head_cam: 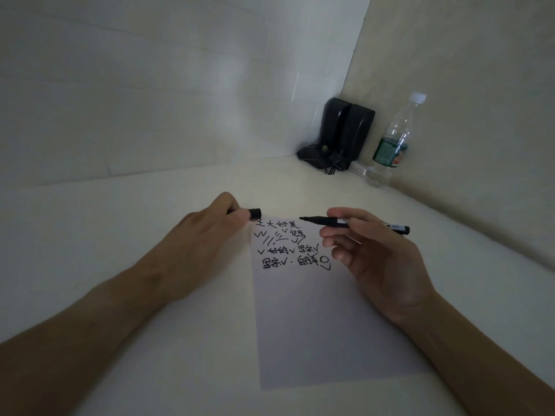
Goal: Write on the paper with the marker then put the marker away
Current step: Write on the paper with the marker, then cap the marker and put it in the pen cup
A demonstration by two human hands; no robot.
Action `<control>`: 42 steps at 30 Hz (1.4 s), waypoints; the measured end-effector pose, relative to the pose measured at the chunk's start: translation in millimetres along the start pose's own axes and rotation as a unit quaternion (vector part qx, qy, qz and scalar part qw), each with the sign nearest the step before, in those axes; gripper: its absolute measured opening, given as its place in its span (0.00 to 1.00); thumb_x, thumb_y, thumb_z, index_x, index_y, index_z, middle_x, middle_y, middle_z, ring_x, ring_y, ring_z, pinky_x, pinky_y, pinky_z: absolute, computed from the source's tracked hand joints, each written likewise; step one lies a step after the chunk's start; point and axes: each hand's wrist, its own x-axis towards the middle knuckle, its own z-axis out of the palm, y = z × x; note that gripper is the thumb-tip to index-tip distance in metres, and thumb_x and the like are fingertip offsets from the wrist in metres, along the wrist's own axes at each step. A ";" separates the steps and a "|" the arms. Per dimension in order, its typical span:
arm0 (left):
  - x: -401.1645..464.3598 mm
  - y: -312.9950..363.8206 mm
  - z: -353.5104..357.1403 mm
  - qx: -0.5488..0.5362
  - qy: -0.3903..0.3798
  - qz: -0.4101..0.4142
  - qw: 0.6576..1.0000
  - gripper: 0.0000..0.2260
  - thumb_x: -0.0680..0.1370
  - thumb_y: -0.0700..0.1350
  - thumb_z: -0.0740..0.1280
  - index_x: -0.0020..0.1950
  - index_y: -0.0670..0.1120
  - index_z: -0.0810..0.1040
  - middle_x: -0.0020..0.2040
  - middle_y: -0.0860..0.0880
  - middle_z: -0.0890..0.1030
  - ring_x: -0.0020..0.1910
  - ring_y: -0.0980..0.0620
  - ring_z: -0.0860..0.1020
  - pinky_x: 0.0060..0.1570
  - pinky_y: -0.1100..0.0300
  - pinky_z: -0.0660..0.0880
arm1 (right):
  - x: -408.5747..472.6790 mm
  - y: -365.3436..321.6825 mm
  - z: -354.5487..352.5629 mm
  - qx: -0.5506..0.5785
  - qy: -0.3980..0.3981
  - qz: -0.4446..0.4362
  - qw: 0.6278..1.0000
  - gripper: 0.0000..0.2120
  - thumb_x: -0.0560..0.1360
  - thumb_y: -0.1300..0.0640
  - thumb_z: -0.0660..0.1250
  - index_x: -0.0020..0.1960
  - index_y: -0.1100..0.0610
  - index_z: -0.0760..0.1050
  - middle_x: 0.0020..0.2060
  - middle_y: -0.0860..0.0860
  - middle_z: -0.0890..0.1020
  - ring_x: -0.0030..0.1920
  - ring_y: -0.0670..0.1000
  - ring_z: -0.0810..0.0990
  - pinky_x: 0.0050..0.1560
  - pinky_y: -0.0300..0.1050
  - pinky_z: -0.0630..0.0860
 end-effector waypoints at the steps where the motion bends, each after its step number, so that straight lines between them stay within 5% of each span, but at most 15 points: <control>1: 0.2 0.6 -0.8 -0.038 0.001 0.001 0.999 0.08 0.81 0.49 0.52 0.43 0.50 0.62 0.42 0.42 0.76 0.27 0.54 0.63 0.28 0.65 0.65 | 0.7 0.0 1.3 -0.004 0.008 -0.001 1.000 0.09 0.72 0.64 0.67 0.49 0.62 0.83 0.40 0.61 0.88 0.38 0.55 0.86 0.37 0.41 0.81; 4: -2.3 3.9 -4.2 -0.138 0.015 0.002 0.990 0.14 0.80 0.49 0.53 0.50 0.47 0.77 0.46 0.55 0.83 0.38 0.56 0.75 0.39 0.65 0.69 | 1.5 0.9 4.4 -0.010 0.028 -0.008 1.000 0.05 0.70 0.63 0.70 0.46 0.60 0.78 0.38 0.61 0.88 0.36 0.54 0.86 0.34 0.39 0.80; 6: -4.5 6.6 -3.4 -0.127 0.026 0.033 0.991 0.13 0.81 0.50 0.55 0.50 0.48 0.78 0.42 0.52 0.81 0.38 0.51 0.76 0.38 0.64 0.68 | 1.1 1.4 4.8 -0.031 0.030 -0.023 0.999 0.06 0.67 0.61 0.73 0.44 0.59 0.80 0.35 0.57 0.87 0.33 0.51 0.84 0.33 0.38 0.79; 9: -5.1 8.7 -3.2 -0.120 0.040 0.057 0.990 0.09 0.81 0.50 0.59 0.49 0.50 0.78 0.42 0.57 0.83 0.42 0.56 0.80 0.40 0.63 0.73 | 2.1 2.5 2.3 -0.037 0.024 -0.037 0.998 0.10 0.63 0.64 0.78 0.44 0.59 0.84 0.33 0.55 0.83 0.33 0.50 0.81 0.33 0.37 0.78; 12: -4.7 6.9 -2.7 -0.127 0.059 0.054 0.989 0.04 0.81 0.47 0.65 0.49 0.51 0.79 0.43 0.55 0.84 0.49 0.54 0.83 0.46 0.53 0.76 | 3.0 3.2 -1.5 -0.022 0.024 -0.043 0.999 0.07 0.67 0.66 0.74 0.44 0.60 0.85 0.33 0.56 0.84 0.34 0.51 0.82 0.34 0.38 0.79; 16: -3.7 7.4 -2.0 -0.121 0.073 0.059 0.988 0.03 0.80 0.45 0.66 0.49 0.51 0.80 0.44 0.54 0.84 0.51 0.54 0.83 0.51 0.59 0.76 | 2.5 2.9 -1.4 -0.017 0.031 -0.052 0.998 0.08 0.69 0.65 0.68 0.43 0.60 0.85 0.34 0.57 0.84 0.34 0.51 0.82 0.35 0.39 0.80; 31: -3.3 8.2 0.6 -0.140 0.066 0.109 0.982 0.04 0.76 0.43 0.72 0.51 0.49 0.84 0.43 0.51 0.85 0.49 0.51 0.84 0.54 0.70 0.75 | -1.6 9.3 7.2 -0.118 -0.020 -0.063 0.991 0.18 0.62 0.52 0.82 0.49 0.60 0.87 0.39 0.60 0.88 0.38 0.55 0.85 0.37 0.42 0.79; 38: -3.9 7.5 2.0 -0.205 0.075 0.099 0.971 0.06 0.74 0.40 0.75 0.49 0.46 0.86 0.43 0.49 0.86 0.47 0.51 0.86 0.54 0.70 0.76 | -3.2 11.4 6.8 -0.157 -0.013 -0.060 0.986 0.11 0.65 0.58 0.76 0.47 0.55 0.89 0.39 0.59 0.89 0.38 0.53 0.87 0.37 0.38 0.79; 42: -4.1 7.4 3.7 -0.223 0.053 0.095 0.969 0.06 0.72 0.40 0.76 0.48 0.43 0.87 0.39 0.52 0.87 0.41 0.56 0.86 0.51 0.69 0.77 | -1.6 11.9 2.6 -0.151 -0.019 -0.041 0.988 0.14 0.64 0.59 0.77 0.48 0.61 0.88 0.40 0.63 0.88 0.38 0.55 0.87 0.41 0.39 0.81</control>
